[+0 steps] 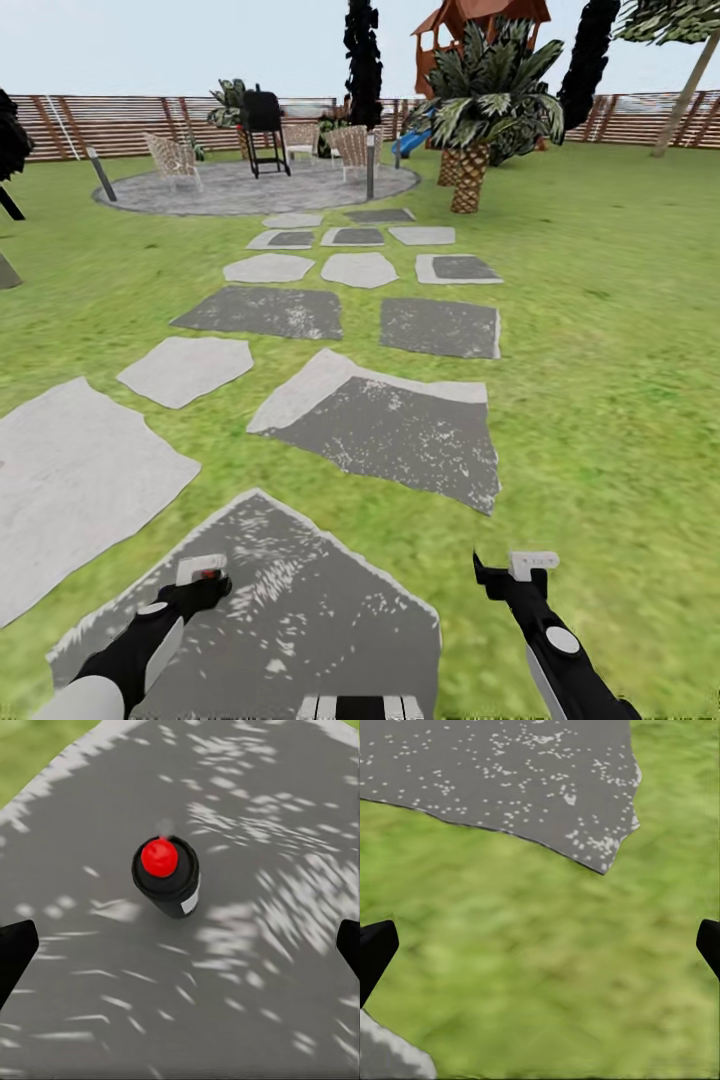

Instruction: In the garden, pick up the pesticide atomizer on the floor and spray pesticide onto both trees until each tree trunk is fully covered.

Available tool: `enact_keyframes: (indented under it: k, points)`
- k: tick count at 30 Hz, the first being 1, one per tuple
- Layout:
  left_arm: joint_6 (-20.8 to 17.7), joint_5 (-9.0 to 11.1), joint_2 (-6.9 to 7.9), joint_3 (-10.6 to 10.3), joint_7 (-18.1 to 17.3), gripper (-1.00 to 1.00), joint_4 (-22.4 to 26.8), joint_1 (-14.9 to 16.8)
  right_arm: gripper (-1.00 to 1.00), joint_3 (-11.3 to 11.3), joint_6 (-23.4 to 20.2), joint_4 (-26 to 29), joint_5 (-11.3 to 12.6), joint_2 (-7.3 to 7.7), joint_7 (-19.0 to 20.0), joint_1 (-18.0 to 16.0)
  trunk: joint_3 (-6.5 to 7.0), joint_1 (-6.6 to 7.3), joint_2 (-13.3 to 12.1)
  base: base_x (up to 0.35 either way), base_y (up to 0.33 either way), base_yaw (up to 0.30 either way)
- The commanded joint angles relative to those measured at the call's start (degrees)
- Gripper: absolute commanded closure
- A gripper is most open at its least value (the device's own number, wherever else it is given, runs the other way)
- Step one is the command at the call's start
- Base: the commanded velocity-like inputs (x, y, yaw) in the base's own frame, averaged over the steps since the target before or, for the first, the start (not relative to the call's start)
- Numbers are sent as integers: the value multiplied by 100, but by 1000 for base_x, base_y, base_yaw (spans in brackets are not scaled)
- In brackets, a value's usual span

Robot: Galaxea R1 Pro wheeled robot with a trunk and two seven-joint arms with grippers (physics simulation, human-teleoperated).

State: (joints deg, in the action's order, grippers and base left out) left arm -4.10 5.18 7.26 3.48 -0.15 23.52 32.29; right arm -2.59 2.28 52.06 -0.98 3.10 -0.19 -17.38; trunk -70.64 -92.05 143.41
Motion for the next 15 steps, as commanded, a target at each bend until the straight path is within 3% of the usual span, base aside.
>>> enact_keyframes:
  k: [1, 15]
  points:
    - [-38, 56, -5, 8, -2, -100, 12, 1, -100, -2, 16, -20, -10, 0, -3, -2, -36, -1, 3, 0, 0, 0]
    - [-38, 53, 11, 11, 6, -100, 13, 23, -100, -38, 25, 230, 39, 36, 36, -2, -473, -37, 22, 0, 0, 0]
